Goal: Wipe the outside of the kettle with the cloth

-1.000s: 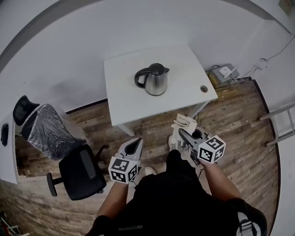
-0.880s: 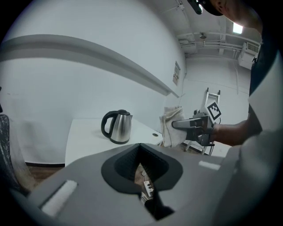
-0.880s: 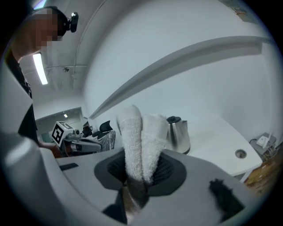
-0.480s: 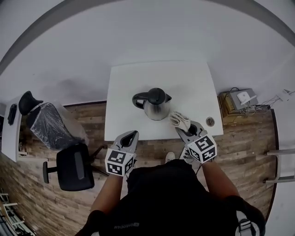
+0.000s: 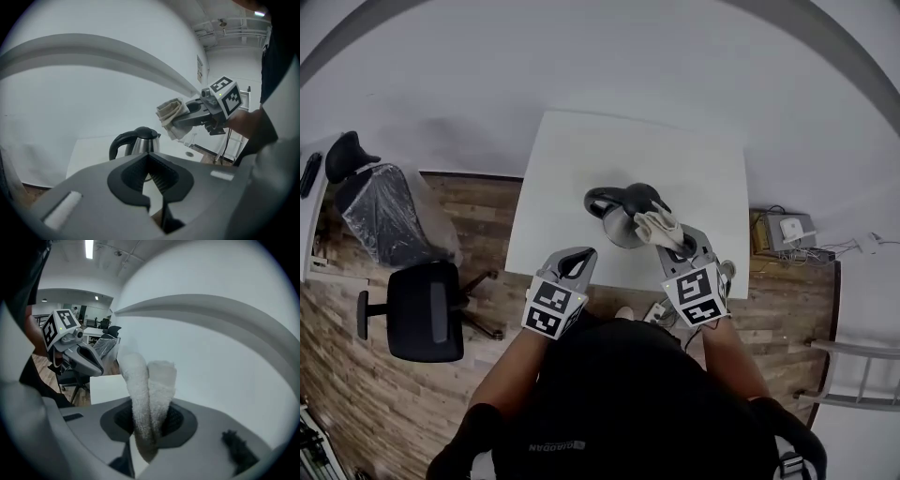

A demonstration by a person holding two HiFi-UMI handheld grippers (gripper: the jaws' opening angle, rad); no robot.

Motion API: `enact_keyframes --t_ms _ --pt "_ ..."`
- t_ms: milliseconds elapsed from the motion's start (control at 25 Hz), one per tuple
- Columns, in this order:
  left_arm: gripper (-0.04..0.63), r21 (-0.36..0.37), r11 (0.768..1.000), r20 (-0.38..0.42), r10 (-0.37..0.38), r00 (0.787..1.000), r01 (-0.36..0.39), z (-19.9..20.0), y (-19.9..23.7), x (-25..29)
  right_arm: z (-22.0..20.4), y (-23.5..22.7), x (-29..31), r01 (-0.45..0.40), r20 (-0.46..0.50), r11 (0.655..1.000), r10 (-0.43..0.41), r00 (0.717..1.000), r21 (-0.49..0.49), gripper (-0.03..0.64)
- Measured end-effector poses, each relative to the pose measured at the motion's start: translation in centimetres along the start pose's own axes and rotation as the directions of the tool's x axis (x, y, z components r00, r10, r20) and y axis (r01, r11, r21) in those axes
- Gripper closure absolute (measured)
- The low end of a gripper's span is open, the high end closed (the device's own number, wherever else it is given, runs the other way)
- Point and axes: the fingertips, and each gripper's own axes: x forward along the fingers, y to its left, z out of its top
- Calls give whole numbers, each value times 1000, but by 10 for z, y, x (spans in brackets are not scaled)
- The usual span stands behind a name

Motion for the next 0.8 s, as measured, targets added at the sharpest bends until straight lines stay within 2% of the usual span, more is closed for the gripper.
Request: enact_keyframes --t_ms 240,360,480,600,800 --pt "589 27 992 -33 -125 992 126 -12 51 -3 22 15 39 65 -74 996 -60 995 68 525" --pt "589 52 975 -59 -212 975 216 -22 56 -5 19 33 55 82 -166 996 -74 983 44 525" --pt "589 69 957 -51 -278 959 282 -20 63 -11 17 49 71 96 -239 995 -86 967 31 525" --pt "589 76 948 -48 -307 951 309 -20 85 -20 18 63 83 120 -283 992 -106 953 32 525" --pt "589 53 946 -71 -317 946 321 -33 120 -23 0 73 106 165 -354 986 -150 923 14 525"
